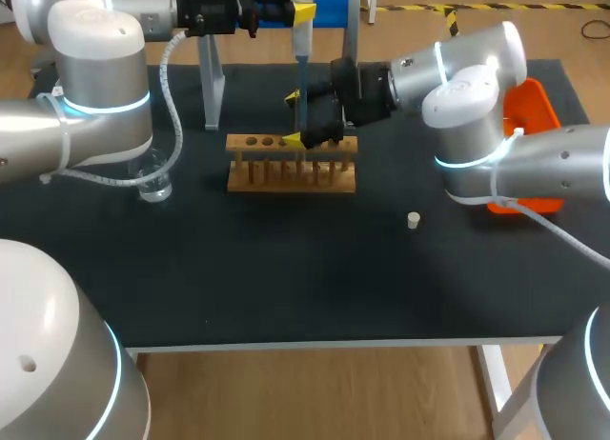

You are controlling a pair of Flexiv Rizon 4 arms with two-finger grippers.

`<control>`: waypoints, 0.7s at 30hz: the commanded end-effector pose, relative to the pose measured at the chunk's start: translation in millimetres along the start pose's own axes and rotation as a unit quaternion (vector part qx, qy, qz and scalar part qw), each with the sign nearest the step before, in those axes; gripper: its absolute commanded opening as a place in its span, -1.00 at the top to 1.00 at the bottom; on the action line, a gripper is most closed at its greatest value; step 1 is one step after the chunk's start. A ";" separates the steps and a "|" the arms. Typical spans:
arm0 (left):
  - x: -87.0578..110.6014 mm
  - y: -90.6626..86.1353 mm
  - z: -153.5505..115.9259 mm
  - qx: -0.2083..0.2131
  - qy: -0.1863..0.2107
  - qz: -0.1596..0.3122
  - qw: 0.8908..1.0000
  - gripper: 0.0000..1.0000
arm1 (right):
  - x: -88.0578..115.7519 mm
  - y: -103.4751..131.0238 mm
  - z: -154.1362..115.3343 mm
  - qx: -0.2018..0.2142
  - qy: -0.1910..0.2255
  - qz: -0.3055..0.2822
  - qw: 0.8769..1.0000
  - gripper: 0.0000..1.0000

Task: Invert the test tube, pick up the pipette, mount the tip to pipette, aspirate from beaker and dispense into the tube, eject the tip, return the pipette, and cap with the stopper.

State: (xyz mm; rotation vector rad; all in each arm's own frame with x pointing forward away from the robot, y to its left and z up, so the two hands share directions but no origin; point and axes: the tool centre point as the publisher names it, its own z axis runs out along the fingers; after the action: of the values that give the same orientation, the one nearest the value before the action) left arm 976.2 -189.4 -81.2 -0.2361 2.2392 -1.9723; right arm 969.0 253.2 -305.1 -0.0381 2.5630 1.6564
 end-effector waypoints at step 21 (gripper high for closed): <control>0.4 -0.6 0.7 -0.001 -0.002 0.000 1.000 1.00 | -7.3 -1.0 6.1 0.019 -0.006 0.004 1.000 -1.00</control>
State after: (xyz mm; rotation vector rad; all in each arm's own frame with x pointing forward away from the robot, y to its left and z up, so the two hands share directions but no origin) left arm 976.2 -189.4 -81.2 -0.2361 2.2392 -1.9723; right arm 975.9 258.6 -308.2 -0.0133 2.5833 1.6092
